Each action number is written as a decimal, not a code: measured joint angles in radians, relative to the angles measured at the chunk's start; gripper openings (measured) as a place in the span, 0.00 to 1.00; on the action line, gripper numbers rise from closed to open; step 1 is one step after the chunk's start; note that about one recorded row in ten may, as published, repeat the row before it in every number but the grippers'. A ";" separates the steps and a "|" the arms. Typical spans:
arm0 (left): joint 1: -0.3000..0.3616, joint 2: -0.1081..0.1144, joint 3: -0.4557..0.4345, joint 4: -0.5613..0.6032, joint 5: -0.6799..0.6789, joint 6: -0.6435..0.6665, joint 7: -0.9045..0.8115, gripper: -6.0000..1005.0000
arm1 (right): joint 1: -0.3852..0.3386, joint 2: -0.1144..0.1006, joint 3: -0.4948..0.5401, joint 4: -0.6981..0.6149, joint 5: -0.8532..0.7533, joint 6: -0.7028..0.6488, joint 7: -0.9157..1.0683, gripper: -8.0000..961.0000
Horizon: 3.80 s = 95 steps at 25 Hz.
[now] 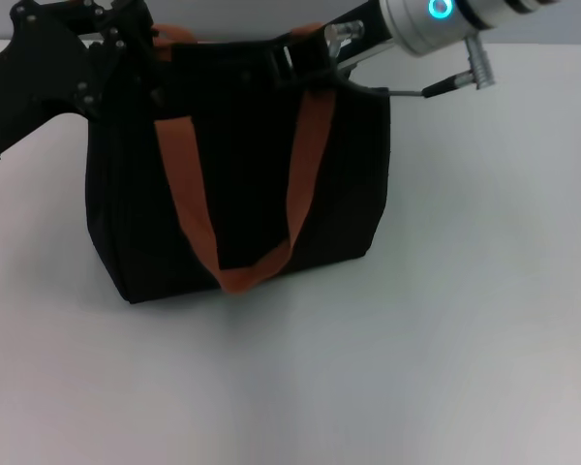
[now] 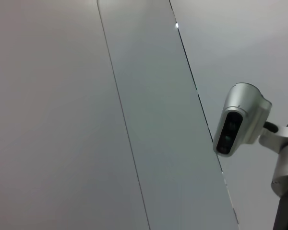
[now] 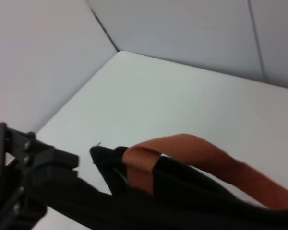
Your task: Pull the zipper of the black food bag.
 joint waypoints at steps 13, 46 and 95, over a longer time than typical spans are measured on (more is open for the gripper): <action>0.024 0.004 -0.013 0.007 -0.016 0.015 -0.014 0.04 | -0.070 0.001 0.109 -0.122 -0.106 -0.089 0.034 0.01; 0.139 0.017 0.000 -0.016 0.004 0.016 -0.305 0.22 | -0.411 -0.029 0.532 0.619 0.473 -0.606 -1.759 0.61; 0.180 0.029 0.289 -0.028 0.341 0.192 -0.199 0.75 | -0.366 -0.001 0.463 0.879 0.384 -0.430 -2.050 0.84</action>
